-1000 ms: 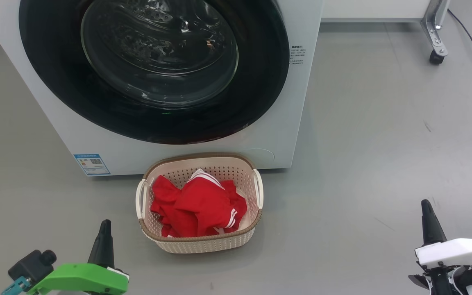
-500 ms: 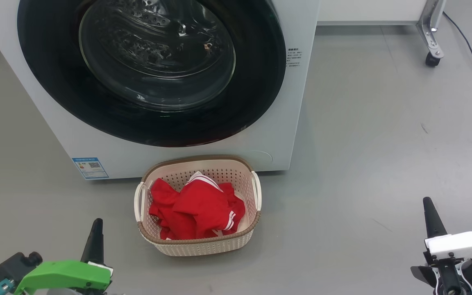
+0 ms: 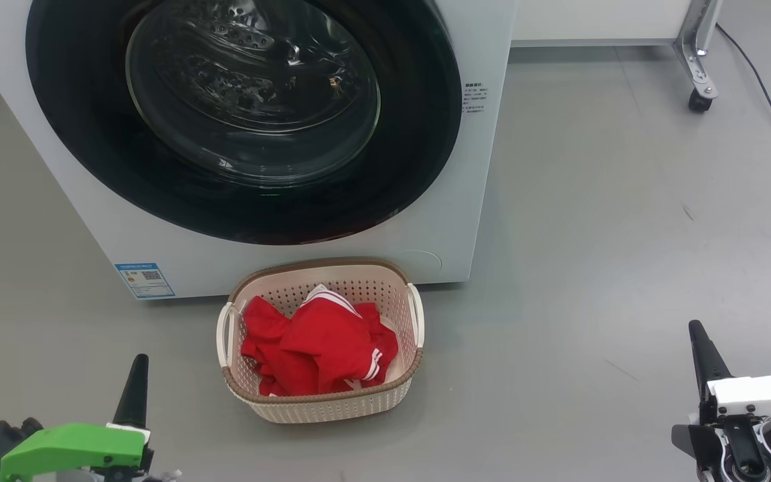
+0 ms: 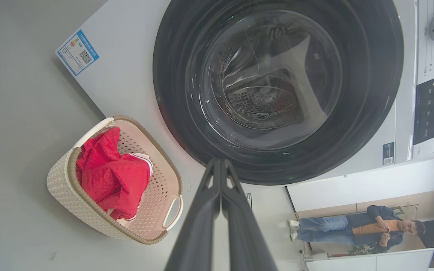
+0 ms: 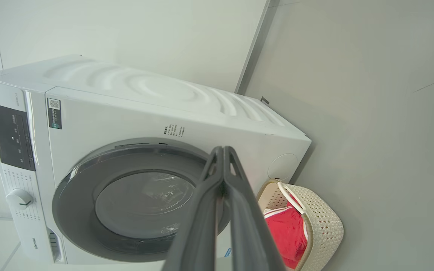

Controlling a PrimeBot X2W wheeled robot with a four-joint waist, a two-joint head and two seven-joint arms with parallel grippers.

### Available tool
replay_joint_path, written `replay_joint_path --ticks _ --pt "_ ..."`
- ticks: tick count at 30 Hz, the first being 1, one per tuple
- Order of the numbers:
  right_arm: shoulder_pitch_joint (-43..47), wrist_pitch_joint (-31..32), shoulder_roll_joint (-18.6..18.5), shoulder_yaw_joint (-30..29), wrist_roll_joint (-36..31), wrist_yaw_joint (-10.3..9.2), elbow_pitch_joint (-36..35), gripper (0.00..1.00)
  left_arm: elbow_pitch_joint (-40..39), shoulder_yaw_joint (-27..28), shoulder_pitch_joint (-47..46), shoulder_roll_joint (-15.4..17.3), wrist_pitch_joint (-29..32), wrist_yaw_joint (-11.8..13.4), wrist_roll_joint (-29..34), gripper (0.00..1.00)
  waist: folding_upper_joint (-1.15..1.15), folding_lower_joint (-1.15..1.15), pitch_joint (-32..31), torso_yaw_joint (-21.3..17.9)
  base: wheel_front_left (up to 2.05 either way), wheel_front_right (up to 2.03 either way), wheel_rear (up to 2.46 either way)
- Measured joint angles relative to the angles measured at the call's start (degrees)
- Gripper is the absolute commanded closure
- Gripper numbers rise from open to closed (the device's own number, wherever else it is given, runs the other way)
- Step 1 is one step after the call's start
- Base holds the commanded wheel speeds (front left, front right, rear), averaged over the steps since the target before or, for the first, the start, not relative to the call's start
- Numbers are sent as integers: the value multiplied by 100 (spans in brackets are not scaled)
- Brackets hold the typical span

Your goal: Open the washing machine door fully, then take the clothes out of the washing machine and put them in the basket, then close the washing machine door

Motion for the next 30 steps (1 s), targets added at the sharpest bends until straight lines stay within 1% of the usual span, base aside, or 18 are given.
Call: replay_joint_path --ticks 17,30 --pt "-242 274 79 -223 1078 122 240 100 144 290 -81 43 276 -268 -1285 100 0 0 -66 -53 0 0 0" --pt "-290 275 81 -233 1090 124 275 100 218 324 -159 49 286 -274 -1326 100 0 0 -68 -53 0 0 0"
